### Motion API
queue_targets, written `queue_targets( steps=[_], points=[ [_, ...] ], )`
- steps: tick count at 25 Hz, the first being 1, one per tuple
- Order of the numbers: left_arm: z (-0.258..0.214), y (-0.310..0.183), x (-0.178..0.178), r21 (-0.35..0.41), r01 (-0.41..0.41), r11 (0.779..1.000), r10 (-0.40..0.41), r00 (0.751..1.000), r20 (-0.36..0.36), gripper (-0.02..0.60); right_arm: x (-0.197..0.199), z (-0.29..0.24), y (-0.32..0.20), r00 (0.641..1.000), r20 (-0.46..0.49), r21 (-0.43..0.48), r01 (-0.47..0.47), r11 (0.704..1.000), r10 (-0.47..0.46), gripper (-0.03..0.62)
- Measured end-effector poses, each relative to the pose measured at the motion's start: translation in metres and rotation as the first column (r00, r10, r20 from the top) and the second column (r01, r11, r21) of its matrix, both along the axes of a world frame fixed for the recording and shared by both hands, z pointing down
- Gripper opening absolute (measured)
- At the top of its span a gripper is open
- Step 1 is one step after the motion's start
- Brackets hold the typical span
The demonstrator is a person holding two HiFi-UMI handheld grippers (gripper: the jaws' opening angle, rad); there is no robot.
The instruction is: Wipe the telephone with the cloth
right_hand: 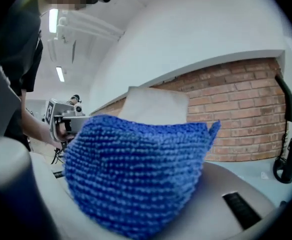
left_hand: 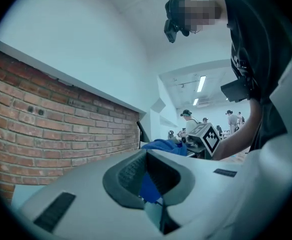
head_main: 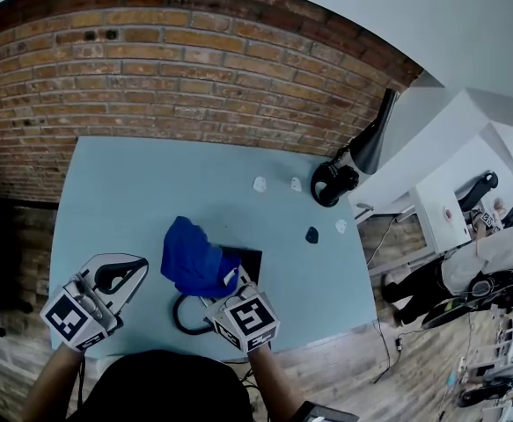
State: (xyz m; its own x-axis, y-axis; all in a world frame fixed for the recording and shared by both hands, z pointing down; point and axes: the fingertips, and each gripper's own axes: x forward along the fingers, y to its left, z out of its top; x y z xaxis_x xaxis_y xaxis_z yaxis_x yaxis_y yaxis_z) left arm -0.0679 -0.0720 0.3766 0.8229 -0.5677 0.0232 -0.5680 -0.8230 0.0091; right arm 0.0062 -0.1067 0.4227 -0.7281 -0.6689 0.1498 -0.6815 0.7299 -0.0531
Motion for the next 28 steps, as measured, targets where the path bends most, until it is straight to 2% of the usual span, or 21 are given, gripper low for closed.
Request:
queue_targets(
  steps=[5, 17, 28],
  points=[
    [0.006, 0.003, -0.001, 0.002, -0.013, 1.000, 0.013, 1.000, 0.008, 0.021, -0.008, -0.009, 0.009, 1.000, 0.004, 0.090, 0.009, 0.996, -0.009, 0.104],
    [0.049, 0.012, -0.007, -0.105, 0.000, 0.994, 0.004, 0.999, 0.043, 0.021, -0.019, 0.024, 0.025, 1.000, 0.009, 0.032, 0.011, 0.999, -0.011, 0.091],
    [0.056, 0.012, -0.009, -0.124, -0.001, 0.992, 0.006, 0.999, 0.042, 0.021, -0.028, 0.029, 0.028, 1.000, 0.004, 0.004, 0.021, 1.000, -0.021, 0.091]
  ],
)
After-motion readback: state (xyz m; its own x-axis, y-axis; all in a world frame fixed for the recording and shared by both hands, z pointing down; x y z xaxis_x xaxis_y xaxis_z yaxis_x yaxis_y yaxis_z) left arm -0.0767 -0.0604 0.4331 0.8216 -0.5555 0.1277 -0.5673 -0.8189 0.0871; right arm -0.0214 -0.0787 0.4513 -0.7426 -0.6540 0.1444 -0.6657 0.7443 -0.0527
